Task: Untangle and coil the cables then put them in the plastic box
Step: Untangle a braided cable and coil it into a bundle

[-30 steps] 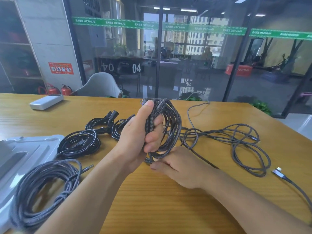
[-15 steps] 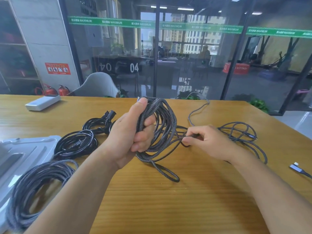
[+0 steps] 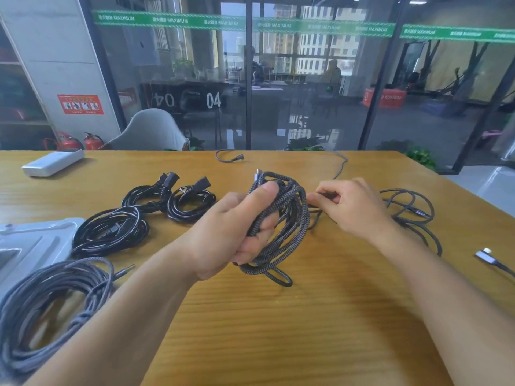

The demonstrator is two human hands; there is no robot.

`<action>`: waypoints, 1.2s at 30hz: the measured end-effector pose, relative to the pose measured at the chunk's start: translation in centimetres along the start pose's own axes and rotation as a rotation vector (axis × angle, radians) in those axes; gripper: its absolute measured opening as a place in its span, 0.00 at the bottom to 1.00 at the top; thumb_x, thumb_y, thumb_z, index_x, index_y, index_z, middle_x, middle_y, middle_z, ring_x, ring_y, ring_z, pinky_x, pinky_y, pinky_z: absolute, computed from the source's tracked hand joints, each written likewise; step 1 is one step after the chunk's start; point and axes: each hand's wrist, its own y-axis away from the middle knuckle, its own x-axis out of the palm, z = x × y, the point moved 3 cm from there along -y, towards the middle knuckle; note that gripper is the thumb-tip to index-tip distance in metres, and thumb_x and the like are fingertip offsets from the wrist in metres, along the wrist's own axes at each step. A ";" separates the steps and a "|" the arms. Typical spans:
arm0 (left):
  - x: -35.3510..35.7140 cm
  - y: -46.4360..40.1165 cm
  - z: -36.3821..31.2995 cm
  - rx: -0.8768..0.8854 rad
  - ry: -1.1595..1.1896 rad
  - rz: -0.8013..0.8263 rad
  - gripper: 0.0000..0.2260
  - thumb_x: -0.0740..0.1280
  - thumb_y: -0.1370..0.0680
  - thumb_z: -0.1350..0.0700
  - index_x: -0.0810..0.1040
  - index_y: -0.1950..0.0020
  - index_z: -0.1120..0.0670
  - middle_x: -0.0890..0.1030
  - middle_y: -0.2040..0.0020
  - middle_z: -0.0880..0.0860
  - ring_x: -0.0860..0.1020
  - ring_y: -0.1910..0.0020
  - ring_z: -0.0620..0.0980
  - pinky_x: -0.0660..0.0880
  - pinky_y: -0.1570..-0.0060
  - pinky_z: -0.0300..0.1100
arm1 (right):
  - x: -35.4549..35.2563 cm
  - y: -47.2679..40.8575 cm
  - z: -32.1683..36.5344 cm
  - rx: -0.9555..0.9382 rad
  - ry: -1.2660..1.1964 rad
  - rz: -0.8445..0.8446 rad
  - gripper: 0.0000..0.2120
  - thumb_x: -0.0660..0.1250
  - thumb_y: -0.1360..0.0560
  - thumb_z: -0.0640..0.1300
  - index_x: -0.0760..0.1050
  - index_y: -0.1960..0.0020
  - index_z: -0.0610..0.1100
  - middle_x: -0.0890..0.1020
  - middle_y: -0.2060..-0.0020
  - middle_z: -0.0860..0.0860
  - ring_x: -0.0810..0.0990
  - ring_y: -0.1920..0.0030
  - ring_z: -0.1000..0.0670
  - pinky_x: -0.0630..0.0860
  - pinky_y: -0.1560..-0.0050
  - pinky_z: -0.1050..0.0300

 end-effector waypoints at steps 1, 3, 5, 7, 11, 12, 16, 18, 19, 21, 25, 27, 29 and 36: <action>-0.1 0.0 0.1 0.000 -0.015 -0.002 0.21 0.57 0.21 0.38 0.68 0.65 0.53 0.62 0.76 0.52 0.57 0.78 0.48 0.57 0.75 0.40 | 0.1 0.1 0.3 0.014 0.019 -0.017 0.27 0.56 0.27 0.76 0.73 0.67 0.55 0.70 0.80 0.52 0.68 0.75 0.53 0.61 0.69 0.57; -0.3 0.0 0.3 -0.009 -0.086 -0.012 0.22 0.57 0.19 0.38 0.68 0.64 0.53 0.62 0.75 0.52 0.57 0.77 0.50 0.58 0.75 0.41 | 0.1 0.1 0.6 0.066 0.057 -0.059 0.31 0.58 0.30 0.78 0.73 0.68 0.50 0.70 0.80 0.52 0.70 0.74 0.54 0.61 0.70 0.57; -0.2 -0.1 0.6 -0.019 -0.197 -0.024 0.24 0.56 0.16 0.39 0.67 0.63 0.57 0.62 0.74 0.54 0.58 0.76 0.51 0.58 0.74 0.40 | -0.5 0.1 0.9 0.109 0.090 -0.138 0.34 0.63 0.33 0.79 0.71 0.70 0.46 0.70 0.80 0.52 0.69 0.75 0.52 0.60 0.71 0.57; -0.1 -0.2 0.8 0.007 -0.272 -0.023 0.29 0.58 0.15 0.39 0.65 0.63 0.62 0.62 0.73 0.56 0.58 0.75 0.52 0.58 0.74 0.39 | -1.3 0.1 1.4 0.122 0.127 -0.208 0.36 0.65 0.35 0.80 0.68 0.71 0.46 0.68 0.80 0.52 0.67 0.75 0.51 0.58 0.71 0.57; 0.2 -0.5 1.2 0.079 -0.409 -0.036 0.28 0.58 0.17 0.39 0.64 0.67 0.59 0.65 0.75 0.53 0.62 0.73 0.53 0.63 0.70 0.43 | -1.9 0.2 2.9 0.108 0.118 -0.260 0.35 0.68 0.33 0.77 0.70 0.69 0.44 0.71 0.79 0.51 0.71 0.74 0.50 0.58 0.71 0.57; 0.2 -0.6 1.3 0.077 -0.441 -0.053 0.28 0.58 0.16 0.39 0.64 0.68 0.57 0.66 0.75 0.51 0.62 0.73 0.52 0.64 0.69 0.43 | -2.0 0.3 3.3 0.103 0.083 -0.264 0.33 0.70 0.32 0.75 0.71 0.69 0.45 0.72 0.79 0.51 0.71 0.73 0.50 0.59 0.71 0.57; 0.0 -1.0 1.9 0.032 -0.536 -0.155 0.26 0.59 0.16 0.39 0.64 0.68 0.54 0.67 0.76 0.46 0.64 0.74 0.48 0.66 0.68 0.42 | -1.7 0.6 4.6 0.126 -0.156 -0.173 0.22 0.73 0.24 0.62 0.74 0.67 0.48 0.72 0.78 0.55 0.70 0.74 0.53 0.63 0.71 0.60; -0.4 -1.3 2.7 -0.002 -0.603 -0.219 0.26 0.59 0.18 0.36 0.64 0.67 0.53 0.70 0.76 0.44 0.67 0.74 0.48 0.70 0.65 0.45 | -1.3 0.8 5.3 0.136 -0.241 -0.091 0.20 0.70 0.20 0.57 0.77 0.66 0.46 0.75 0.76 0.54 0.72 0.73 0.53 0.66 0.69 0.58; -0.6 -1.5 3.1 -0.017 -0.641 -0.246 0.26 0.59 0.18 0.34 0.65 0.67 0.53 0.72 0.76 0.44 0.69 0.73 0.49 0.73 0.64 0.48 | -1.2 0.9 5.8 0.129 -0.273 -0.050 0.20 0.68 0.18 0.55 0.77 0.65 0.45 0.77 0.75 0.52 0.75 0.71 0.51 0.69 0.68 0.55; -0.8 -1.6 3.6 -0.040 -0.736 -0.298 0.28 0.57 0.19 0.32 0.68 0.64 0.54 0.78 0.71 0.48 0.76 0.68 0.54 0.78 0.58 0.53 | -0.9 1.3 6.9 0.110 -0.315 0.019 0.21 0.64 0.16 0.50 0.76 0.66 0.44 0.77 0.75 0.52 0.75 0.72 0.52 0.72 0.66 0.53; -1.3 -1.9 4.3 -0.045 -0.808 -0.418 0.31 0.52 0.21 0.29 0.73 0.60 0.57 0.82 0.65 0.53 0.79 0.62 0.56 0.79 0.53 0.57 | -0.1 2.0 7.9 0.071 -0.343 0.114 0.12 0.61 0.15 0.45 0.84 0.49 0.49 0.83 0.66 0.59 0.80 0.69 0.53 0.79 0.61 0.52; -1.5 -2.0 4.5 -0.029 -0.808 -0.465 0.30 0.52 0.21 0.29 0.74 0.60 0.55 0.82 0.65 0.51 0.79 0.63 0.55 0.79 0.54 0.56 | 0.0 2.0 8.0 0.064 -0.336 0.120 0.13 0.61 0.15 0.44 0.83 0.40 0.51 0.85 0.63 0.59 0.82 0.67 0.54 0.80 0.58 0.55; -1.7 -2.1 4.7 -0.012 -0.782 -0.517 0.30 0.52 0.20 0.29 0.72 0.62 0.54 0.81 0.66 0.51 0.79 0.63 0.55 0.79 0.54 0.55 | -0.2 2.0 8.1 0.050 -0.291 0.103 0.12 0.62 0.16 0.45 0.83 0.40 0.53 0.85 0.63 0.60 0.83 0.66 0.56 0.80 0.57 0.57; -3.5 -2.2 4.6 0.035 -0.520 -0.665 0.28 0.57 0.17 0.34 0.61 0.67 0.53 0.66 0.78 0.44 0.67 0.73 0.53 0.68 0.66 0.50 | -0.8 1.7 7.7 -0.111 0.155 -0.013 0.18 0.53 0.15 0.57 0.78 0.53 0.51 0.78 0.66 0.58 0.76 0.61 0.52 0.66 0.54 0.57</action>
